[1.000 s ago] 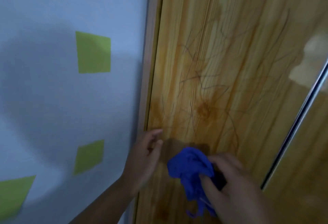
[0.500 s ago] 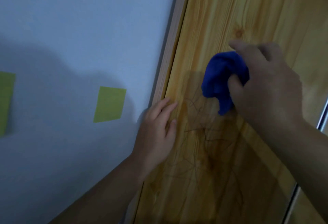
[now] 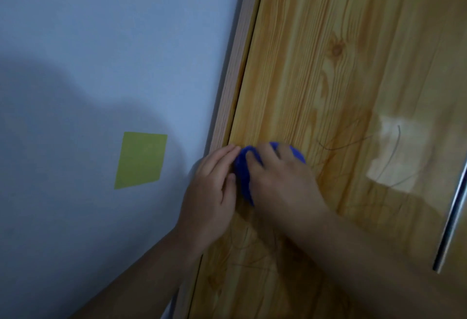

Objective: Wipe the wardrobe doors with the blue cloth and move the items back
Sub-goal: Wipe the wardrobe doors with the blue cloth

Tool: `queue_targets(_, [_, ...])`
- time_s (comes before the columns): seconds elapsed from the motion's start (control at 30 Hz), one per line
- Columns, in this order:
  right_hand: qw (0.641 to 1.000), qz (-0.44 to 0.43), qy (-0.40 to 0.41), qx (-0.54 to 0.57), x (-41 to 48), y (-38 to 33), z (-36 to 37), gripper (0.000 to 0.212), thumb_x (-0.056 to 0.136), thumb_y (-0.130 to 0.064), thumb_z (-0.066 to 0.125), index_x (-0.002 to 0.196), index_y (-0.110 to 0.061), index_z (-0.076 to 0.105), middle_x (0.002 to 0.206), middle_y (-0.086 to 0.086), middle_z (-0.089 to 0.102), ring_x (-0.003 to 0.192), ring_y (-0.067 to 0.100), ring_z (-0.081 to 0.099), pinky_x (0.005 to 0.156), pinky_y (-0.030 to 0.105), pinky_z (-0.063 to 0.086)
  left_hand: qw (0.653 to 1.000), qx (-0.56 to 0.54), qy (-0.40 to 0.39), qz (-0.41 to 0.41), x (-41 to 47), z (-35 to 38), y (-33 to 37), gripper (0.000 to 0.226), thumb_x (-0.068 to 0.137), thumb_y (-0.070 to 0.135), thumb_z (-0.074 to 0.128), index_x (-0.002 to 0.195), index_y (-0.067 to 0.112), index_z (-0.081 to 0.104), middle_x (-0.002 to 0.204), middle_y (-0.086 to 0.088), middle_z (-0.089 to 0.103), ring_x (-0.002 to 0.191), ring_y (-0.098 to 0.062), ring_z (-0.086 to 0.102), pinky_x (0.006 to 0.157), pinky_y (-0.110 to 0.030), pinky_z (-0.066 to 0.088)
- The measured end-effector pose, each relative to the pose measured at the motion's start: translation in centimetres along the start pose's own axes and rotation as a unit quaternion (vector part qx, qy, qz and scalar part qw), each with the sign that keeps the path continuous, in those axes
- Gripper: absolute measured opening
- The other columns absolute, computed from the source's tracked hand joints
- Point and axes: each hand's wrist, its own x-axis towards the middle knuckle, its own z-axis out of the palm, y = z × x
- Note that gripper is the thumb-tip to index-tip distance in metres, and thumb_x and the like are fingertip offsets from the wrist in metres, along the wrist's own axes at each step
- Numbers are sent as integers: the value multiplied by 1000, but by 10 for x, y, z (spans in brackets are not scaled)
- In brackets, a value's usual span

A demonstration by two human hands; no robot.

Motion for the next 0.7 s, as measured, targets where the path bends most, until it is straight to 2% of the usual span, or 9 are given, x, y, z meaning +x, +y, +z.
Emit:
queue_targets(0.13, [997,-74,-9,39,-34,-28,26,35,91,-20,54,120,-6,68,114,13,62,90,28,56,73,41,55,999,-34,17,-8,1,0,-4,50,102,25,41,150,34,49,150,31,42,144,7,38,119,-19,33])
queue_targets(0.27, [992,-119,-19,36,-47,-26,30,43,94,-18,35,115,-8,72,114,12,65,86,26,57,73,40,57,999,-45,24,4,-1,2,-6,47,103,28,40,149,30,52,152,25,46,145,4,40,119,-29,39])
queue_targets(0.33, [990,-132,-25,31,-41,-12,22,41,92,-18,40,120,-9,69,112,9,64,86,24,56,74,39,56,999,-45,25,10,-2,3,-6,47,104,27,40,149,30,52,152,26,46,146,3,40,120,-32,39])
queue_targets(0.37, [990,-136,-28,18,-34,-1,16,40,89,-19,48,123,-10,68,113,9,62,88,24,55,75,39,56,999,-45,26,12,-2,3,-7,47,104,25,41,149,29,53,152,25,46,146,2,40,121,-33,39])
queue_targets(0.47, [995,-94,-30,-26,-6,39,-3,67,69,-21,82,133,-13,62,126,13,58,102,32,55,86,48,54,998,-43,27,22,-1,3,-7,46,103,19,44,148,27,55,152,20,50,146,0,40,122,-34,38])
queue_targets(0.5, [997,-65,-17,-42,6,53,-12,73,66,-23,87,134,-14,62,128,13,58,106,35,55,89,50,53,999,-36,25,27,-1,3,-6,47,103,17,45,148,26,55,152,19,50,147,-1,39,123,-33,36])
queue_targets(0.53, [997,-42,3,-60,19,65,-20,71,69,-24,87,134,-15,62,129,13,57,109,35,54,91,51,52,999,-27,23,32,-1,4,-4,47,102,16,46,147,26,56,153,17,51,148,-1,39,123,-31,34])
queue_targets(0.6, [996,-10,46,-79,43,88,-35,52,84,-24,75,134,-16,63,129,12,57,111,35,51,94,50,50,999,-5,27,44,-1,4,-3,45,101,15,47,144,23,60,151,14,54,146,-4,41,123,-28,33])
queue_targets(0.7, [990,44,123,-57,70,114,-49,34,96,-18,60,128,-10,68,124,17,60,107,40,51,91,50,48,996,27,39,72,1,4,-1,39,98,19,46,128,18,72,143,7,62,139,-11,49,118,-25,36])
